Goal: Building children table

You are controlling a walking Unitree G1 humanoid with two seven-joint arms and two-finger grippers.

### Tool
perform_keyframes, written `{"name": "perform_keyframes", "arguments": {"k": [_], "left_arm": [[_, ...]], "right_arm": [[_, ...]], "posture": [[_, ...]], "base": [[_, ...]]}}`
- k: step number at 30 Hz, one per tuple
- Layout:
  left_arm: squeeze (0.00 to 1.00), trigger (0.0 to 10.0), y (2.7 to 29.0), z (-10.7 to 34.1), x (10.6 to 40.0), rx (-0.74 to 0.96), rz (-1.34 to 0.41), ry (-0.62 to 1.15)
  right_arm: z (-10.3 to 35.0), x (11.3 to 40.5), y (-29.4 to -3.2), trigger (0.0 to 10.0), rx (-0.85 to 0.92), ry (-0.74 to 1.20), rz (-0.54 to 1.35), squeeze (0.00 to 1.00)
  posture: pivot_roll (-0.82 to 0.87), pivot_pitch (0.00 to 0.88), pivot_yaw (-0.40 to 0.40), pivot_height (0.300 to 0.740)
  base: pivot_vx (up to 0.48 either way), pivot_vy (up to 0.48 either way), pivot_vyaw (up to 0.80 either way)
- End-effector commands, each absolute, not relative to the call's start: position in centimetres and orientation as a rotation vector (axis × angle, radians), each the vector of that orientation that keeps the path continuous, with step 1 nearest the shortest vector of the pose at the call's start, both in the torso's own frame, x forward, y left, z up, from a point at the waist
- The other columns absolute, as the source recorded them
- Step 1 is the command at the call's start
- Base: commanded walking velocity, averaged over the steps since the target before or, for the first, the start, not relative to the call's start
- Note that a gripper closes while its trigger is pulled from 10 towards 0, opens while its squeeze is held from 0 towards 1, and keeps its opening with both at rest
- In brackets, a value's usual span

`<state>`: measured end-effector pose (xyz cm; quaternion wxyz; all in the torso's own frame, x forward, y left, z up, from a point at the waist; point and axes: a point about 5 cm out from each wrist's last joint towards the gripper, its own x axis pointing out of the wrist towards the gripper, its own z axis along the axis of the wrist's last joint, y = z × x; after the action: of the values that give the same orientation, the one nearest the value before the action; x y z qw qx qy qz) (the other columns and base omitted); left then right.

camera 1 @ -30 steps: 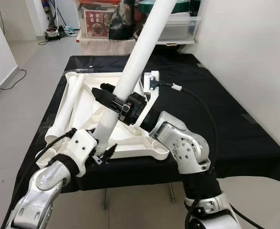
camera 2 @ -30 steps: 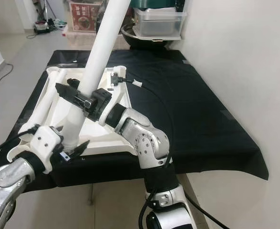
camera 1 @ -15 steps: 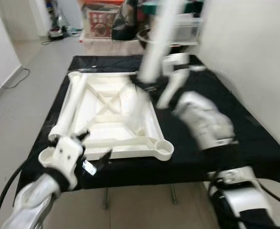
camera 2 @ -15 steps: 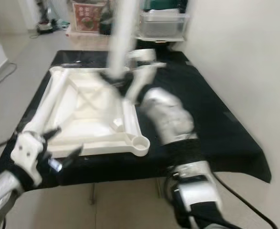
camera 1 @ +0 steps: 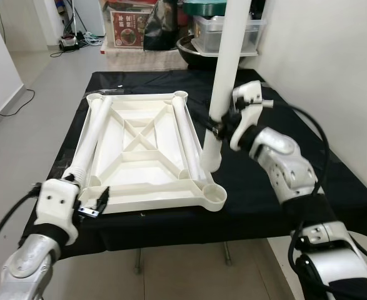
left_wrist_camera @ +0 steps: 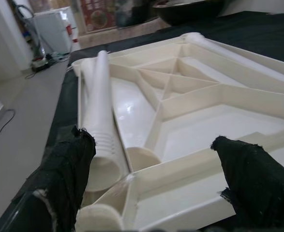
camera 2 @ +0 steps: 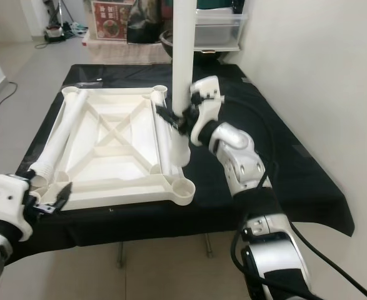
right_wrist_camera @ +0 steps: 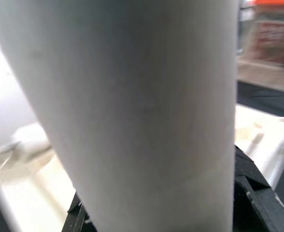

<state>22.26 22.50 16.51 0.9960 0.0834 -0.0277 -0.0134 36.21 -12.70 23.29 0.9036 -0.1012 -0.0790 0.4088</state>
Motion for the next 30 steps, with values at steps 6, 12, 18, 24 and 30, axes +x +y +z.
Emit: {"name": "perform_keyframes", "arguments": {"k": [6, 12, 18, 24, 30], "left_arm": [[0.0, 10.0, 23.4, 16.7, 21.5, 0.143, 0.03, -0.054], [0.0, 10.0, 23.6, 16.6, 21.1, 0.129, 0.059, -0.045], [0.0, 10.0, 23.8, 16.5, 21.1, 0.123, 0.069, -0.036], [0.0, 10.0, 23.6, 16.6, 21.2, 0.112, 0.068, -0.037], [0.0, 10.0, 24.0, 16.6, 21.0, 0.109, 0.083, -0.033]], "right_arm": [[22.4, 35.6, -12.9, 3.9, -0.349, -0.138, 0.98, 0.0], [22.6, 35.0, -13.4, 3.8, -0.428, -0.105, 1.092, 0.0], [22.9, 34.3, -13.2, 4.3, -0.419, -0.089, 1.18, 0.0], [21.3, 33.8, -12.7, 4.5, -0.426, -0.048, 1.232, 0.0], [20.2, 33.4, -12.6, 4.4, -0.409, 0.004, 1.288, 0.0]], "posture": [[0.11, 0.0, -0.092, 0.74], [0.11, 0.0, -0.097, 0.74], [0.11, 0.0, -0.096, 0.74], [0.11, 0.0, -0.1, 0.74], [0.11, 0.0, -0.107, 0.74]], "base": [[0.0, 0.0, 0.0], [0.0, 0.0, 0.0], [0.0, 0.0, 0.0], [0.0, 0.0, 0.0], [0.0, 0.0, 0.0]]}}
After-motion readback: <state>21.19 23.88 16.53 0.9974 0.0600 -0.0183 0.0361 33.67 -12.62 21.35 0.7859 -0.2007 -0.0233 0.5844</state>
